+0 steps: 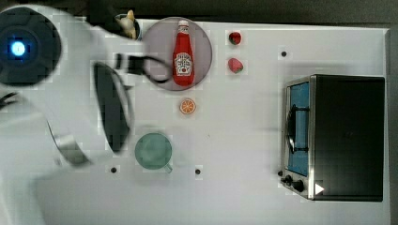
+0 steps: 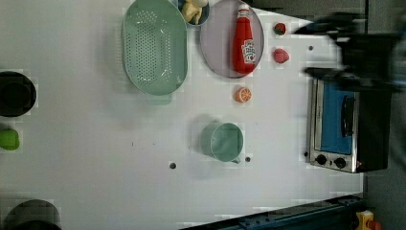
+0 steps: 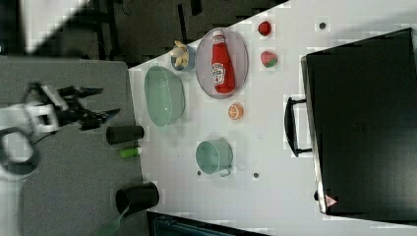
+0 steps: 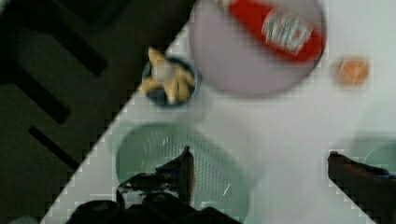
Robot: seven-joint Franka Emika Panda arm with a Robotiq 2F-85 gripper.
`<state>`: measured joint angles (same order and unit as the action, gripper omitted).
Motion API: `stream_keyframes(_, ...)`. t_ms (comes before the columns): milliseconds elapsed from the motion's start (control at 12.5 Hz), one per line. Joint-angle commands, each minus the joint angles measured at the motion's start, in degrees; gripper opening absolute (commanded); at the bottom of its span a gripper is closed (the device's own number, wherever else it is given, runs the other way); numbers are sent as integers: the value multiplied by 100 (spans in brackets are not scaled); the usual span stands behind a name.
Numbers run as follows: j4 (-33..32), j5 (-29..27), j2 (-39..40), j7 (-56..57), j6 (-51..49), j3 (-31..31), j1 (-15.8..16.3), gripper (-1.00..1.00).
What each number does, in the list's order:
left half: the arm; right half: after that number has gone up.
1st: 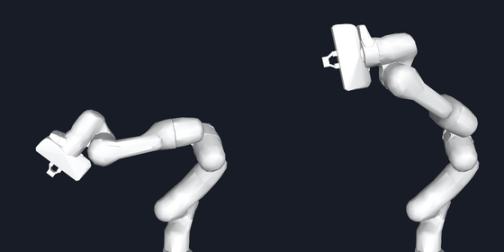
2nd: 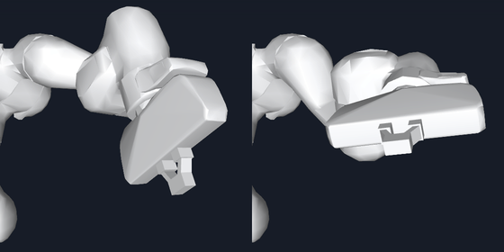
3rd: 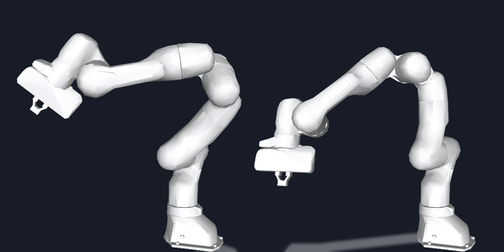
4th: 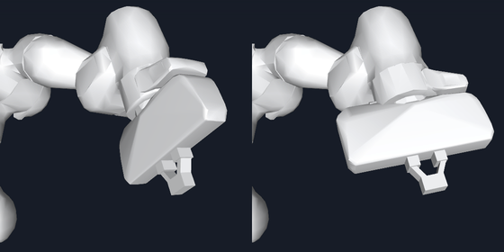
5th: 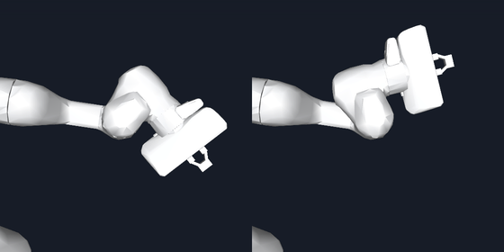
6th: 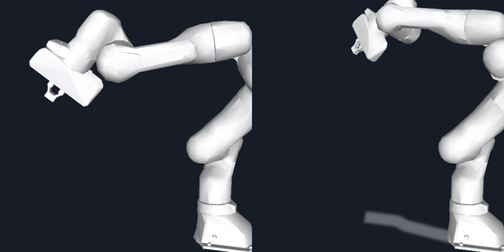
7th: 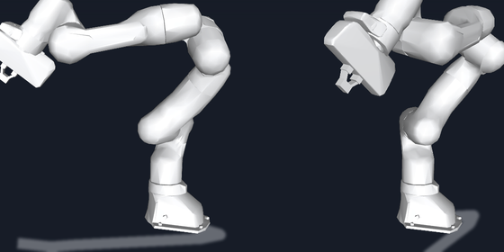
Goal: Drag strainer backwards.
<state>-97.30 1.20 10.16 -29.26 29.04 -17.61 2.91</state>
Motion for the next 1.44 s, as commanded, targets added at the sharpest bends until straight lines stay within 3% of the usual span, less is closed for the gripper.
stream_keyframes(80, 101, -77, 702, -1875, 480, -245, 398, 100)
stream_keyframes(400, 849, -77, 2014, -3860, 808, -206, 912, 100)
stream_keyframes(560, 1309, -77, 2644, -4331, 806, -143, 1083, 100)
stream_keyframes(1040, 2147, -206, 4066, -4563, 790, 157, 1378, 100)
stream_keyframes(1200, 2265, -511, 4280, -4561, 790, 198, 1420, 100)
stream_keyframes(1440, 2252, -537, 4368, -4561, 797, 417, 1593, 100)
